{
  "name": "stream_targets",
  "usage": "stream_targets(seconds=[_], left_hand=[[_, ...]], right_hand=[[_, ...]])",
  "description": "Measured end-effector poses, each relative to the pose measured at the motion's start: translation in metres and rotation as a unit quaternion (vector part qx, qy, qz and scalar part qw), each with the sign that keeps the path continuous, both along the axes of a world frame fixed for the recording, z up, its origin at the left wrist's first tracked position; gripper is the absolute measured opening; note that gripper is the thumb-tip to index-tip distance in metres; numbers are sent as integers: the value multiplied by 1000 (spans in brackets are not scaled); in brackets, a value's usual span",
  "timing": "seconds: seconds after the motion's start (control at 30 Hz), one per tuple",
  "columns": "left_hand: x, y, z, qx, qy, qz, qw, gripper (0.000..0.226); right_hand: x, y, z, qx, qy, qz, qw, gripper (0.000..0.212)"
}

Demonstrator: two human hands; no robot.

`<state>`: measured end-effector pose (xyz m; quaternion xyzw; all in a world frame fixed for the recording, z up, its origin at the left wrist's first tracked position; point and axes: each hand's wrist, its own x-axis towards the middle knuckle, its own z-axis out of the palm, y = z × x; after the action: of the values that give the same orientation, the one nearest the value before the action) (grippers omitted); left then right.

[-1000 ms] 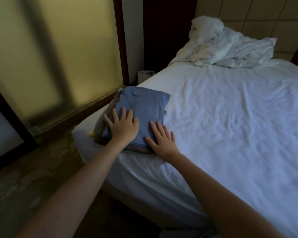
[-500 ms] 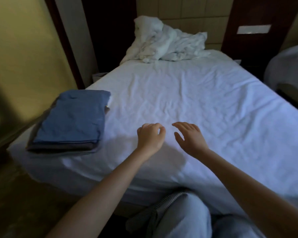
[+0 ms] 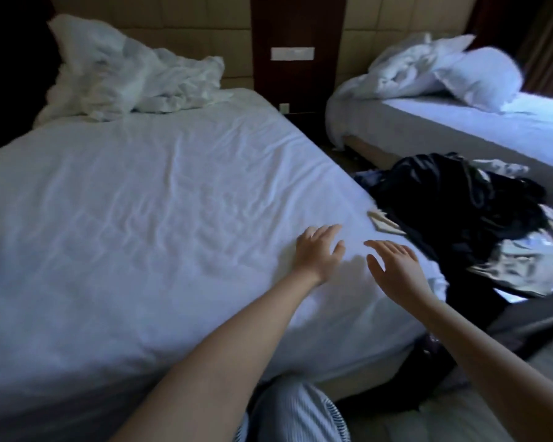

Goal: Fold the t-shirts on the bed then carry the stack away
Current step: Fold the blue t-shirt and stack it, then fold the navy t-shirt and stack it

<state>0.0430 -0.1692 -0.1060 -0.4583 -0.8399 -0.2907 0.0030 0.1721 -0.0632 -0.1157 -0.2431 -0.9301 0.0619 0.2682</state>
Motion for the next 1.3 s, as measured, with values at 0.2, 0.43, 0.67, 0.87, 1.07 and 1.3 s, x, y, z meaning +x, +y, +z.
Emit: stream_targets(seconds=[0.2,0.43,0.67,0.87,1.07,1.3], left_hand=[[-9,9,-28,15,82,-13,996,60],[-12,15,-34,17,82,-7,996,69],[-15,21,-43,43,96,-4,994,63],[-17,23,-48,74,107,-6,991,52],[-17,24,-50,97,106,-1,990,48],[-17,20,-41,103,53,-17,993,63]], right_hand=[[28,52,-11,-7,15,-88,996,55],[12,122,4,-48,-5,-205,978,38],[-16,148,-4,-282,-150,-252,913,48],[-21,130,1,-280,68,-266,920,35],[-36,79,41,-346,287,-156,880,47],[-22,21,26,-342,246,-43,906,45]])
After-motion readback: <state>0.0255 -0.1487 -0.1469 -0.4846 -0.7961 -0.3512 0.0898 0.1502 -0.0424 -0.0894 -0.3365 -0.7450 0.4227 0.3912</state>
